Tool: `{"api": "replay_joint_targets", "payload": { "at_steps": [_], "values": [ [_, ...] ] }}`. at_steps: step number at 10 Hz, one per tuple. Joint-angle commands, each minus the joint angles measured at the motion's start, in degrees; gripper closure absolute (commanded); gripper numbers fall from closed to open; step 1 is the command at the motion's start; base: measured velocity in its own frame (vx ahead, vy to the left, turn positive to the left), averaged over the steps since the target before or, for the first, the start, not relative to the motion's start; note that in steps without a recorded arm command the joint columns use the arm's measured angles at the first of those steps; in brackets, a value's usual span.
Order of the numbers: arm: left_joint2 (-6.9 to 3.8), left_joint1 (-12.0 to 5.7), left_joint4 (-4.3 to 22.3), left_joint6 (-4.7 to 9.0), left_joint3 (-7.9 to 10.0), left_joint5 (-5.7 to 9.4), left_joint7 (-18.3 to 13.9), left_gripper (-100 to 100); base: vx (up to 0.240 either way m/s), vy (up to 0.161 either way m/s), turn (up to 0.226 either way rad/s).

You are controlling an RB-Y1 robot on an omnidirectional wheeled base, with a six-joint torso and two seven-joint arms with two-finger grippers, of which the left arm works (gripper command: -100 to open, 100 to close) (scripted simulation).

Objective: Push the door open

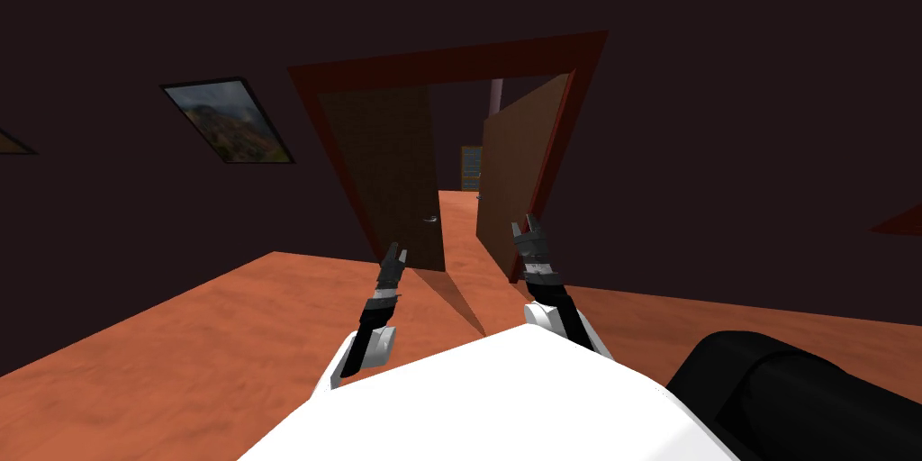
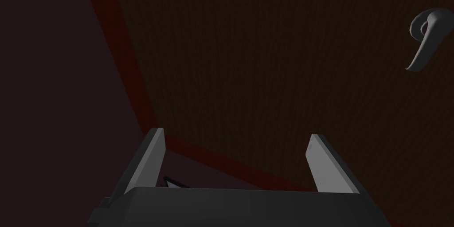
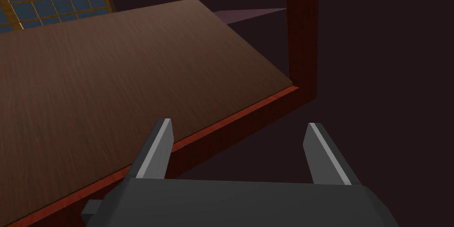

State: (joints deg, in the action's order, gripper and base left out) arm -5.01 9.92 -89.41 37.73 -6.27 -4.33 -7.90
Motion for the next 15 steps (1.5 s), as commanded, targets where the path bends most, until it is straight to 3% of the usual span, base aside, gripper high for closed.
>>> {"api": "replay_joint_targets", "payload": {
  "at_steps": [1, 11, 12, 15],
  "values": [
    [-0.01, -1.12, 2.75, 0.33, -0.23, 0.00, 0.11, -100, 0.096, 0.019, -0.007],
    [-0.16, -6.84, 18.64, 2.68, -1.53, 0.15, 0.45, -100, 0.098, 0.022, -0.008],
    [-0.16, -6.84, 18.64, 2.68, -1.53, 0.15, 0.45, -100, 0.073, 0.016, -0.001],
    [-0.05, -8.48, 23.20, 3.35, -1.91, 0.19, 0.55, -100, 0.078, 0.019, -0.007]
  ]
}}
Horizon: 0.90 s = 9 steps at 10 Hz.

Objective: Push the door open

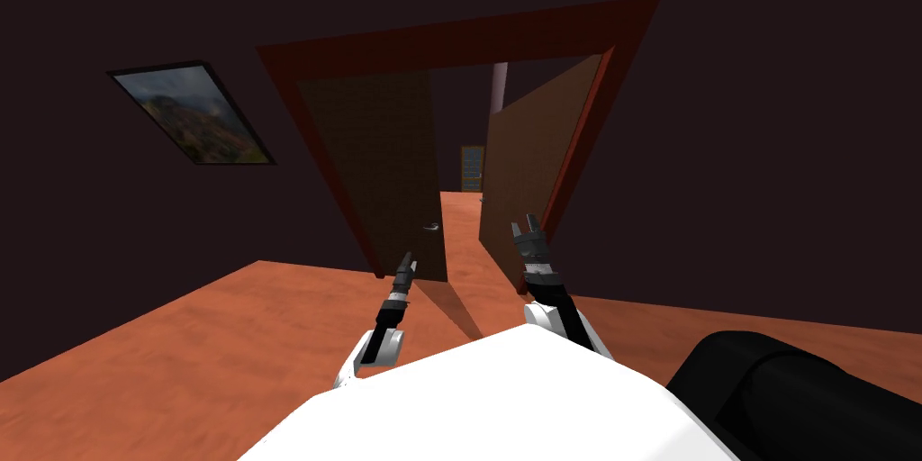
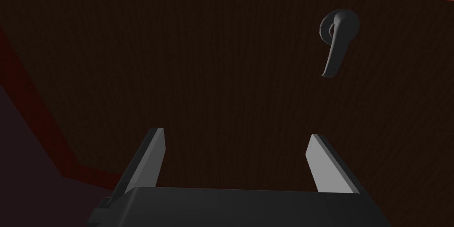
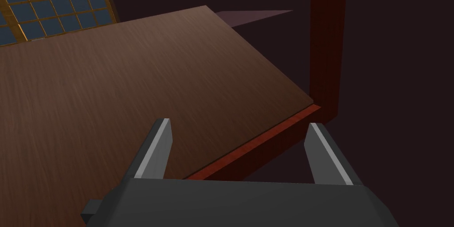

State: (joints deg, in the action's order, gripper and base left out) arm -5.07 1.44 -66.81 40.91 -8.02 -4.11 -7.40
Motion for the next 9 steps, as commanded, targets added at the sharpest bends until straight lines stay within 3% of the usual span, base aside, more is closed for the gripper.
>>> {"api": "replay_joint_targets", "payload": {
  "at_steps": [1, 8, 9],
  "values": [
    [0.07, -0.53, 2.06, 0.39, -0.28, -0.01, 0.08, -100, 0.110, 0.020, -0.010],
    [0.50, -3.55, 10.46, 1.63, -0.97, 0.07, 0.26, -100, 0.080, 0.018, -0.006],
    [0.68, -4.51, 13.12, 2.02, -1.18, 0.10, 0.32, -100, 0.155, 0.027, -0.012]
  ]
}}
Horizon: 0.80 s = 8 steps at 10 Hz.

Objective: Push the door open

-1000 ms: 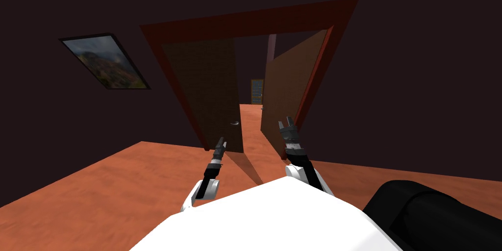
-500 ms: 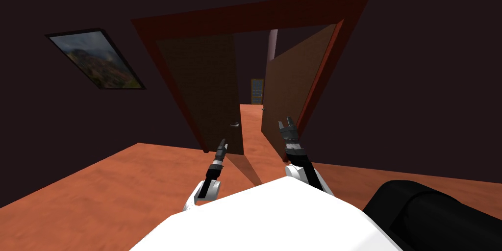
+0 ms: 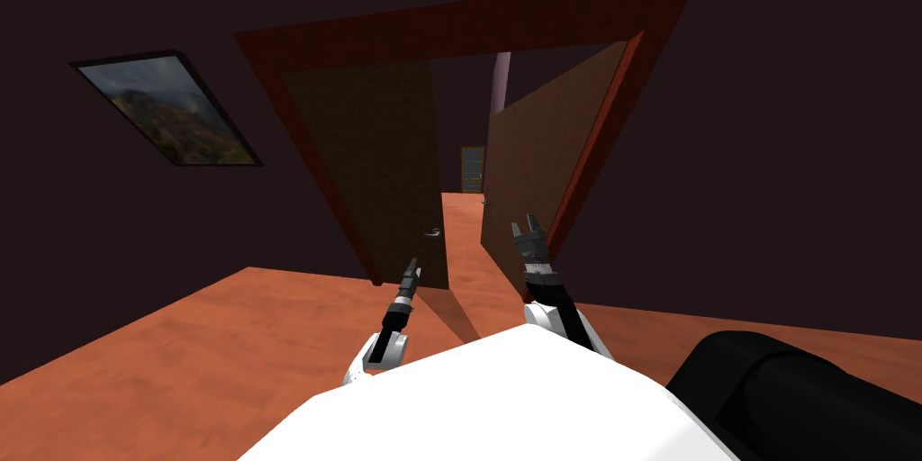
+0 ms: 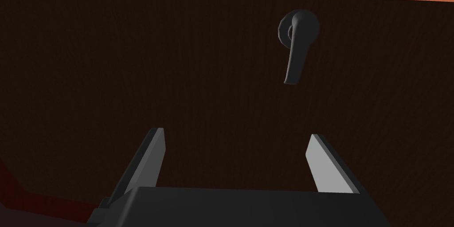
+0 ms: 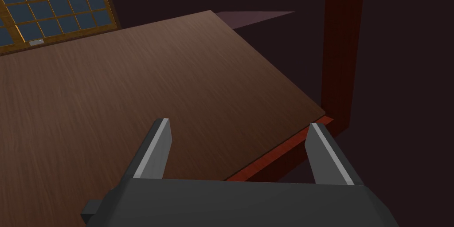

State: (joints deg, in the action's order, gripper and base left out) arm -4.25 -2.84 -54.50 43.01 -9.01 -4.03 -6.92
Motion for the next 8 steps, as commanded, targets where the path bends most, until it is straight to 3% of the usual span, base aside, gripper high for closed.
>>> {"api": "replay_joint_targets", "payload": {
  "at_steps": [1, 6, 8],
  "values": [
    [-0.04, -0.67, 2.04, 0.10, -0.30, 0.02, -0.13, -100, 0.154, 0.028, -0.009],
    [0.51, -2.71, 7.72, 0.95, -0.76, 0.08, -0.01, -100, 0.100, 0.019, -0.005],
    [0.62, -3.04, 8.63, 1.08, -0.84, 0.09, 0.01, -100, 0.047, 0.009, -0.001]
  ]
}}
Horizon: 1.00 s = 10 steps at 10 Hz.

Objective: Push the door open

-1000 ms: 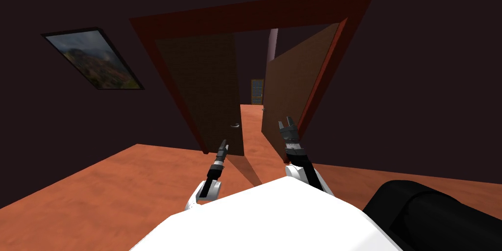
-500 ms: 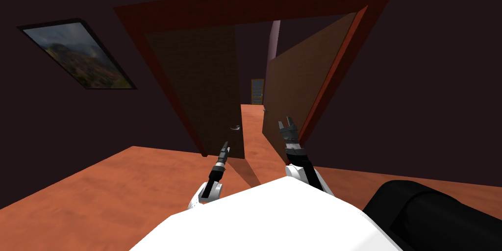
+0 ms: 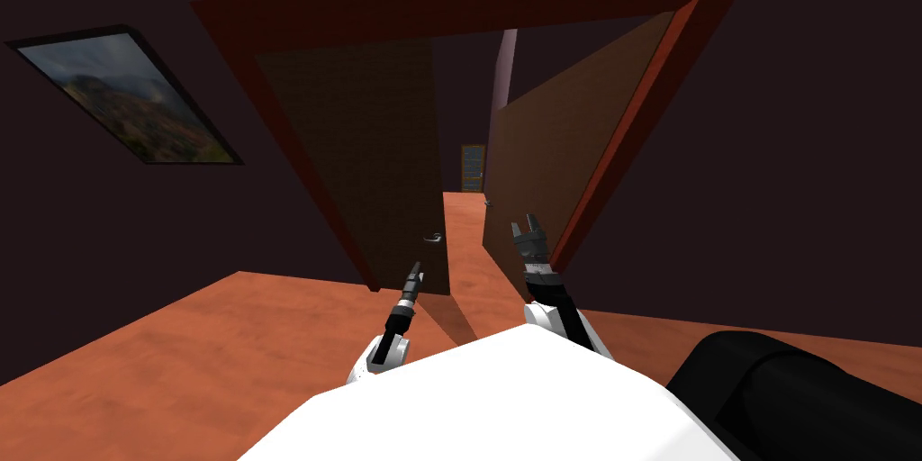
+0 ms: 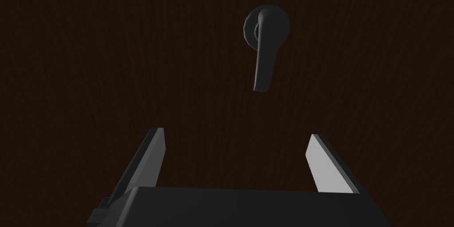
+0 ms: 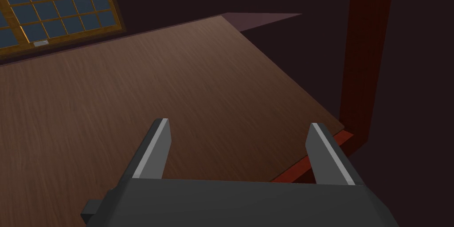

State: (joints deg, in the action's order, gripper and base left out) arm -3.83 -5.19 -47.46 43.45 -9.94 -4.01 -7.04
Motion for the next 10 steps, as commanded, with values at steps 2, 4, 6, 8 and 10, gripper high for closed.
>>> {"api": "replay_joint_targets", "payload": {
  "at_steps": [2, 4, 6, 8, 10],
  "values": [
    [0.31, -1.02, 2.51, 0.78, 0.02, 0.07, 0.15, -100, 0.034, 0.008, -0.003],
    [0.76, -2.26, 5.96, 1.29, -0.27, 0.10, 0.22, -100, 0.122, 0.016, -0.008],
    [1.06, -2.95, 7.86, 1.57, -0.42, 0.12, 0.26, -100, 0.135, 0.028, -0.005],
    [1.43, -3.71, 9.98, 1.88, -0.60, 0.14, 0.31, -100, 0.136, 0.016, -0.007],
    [1.29, -3.52, 9.56, 1.70, -0.65, 0.12, 0.17, -100, 0.077, 0.010, -0.001]
  ]
}}
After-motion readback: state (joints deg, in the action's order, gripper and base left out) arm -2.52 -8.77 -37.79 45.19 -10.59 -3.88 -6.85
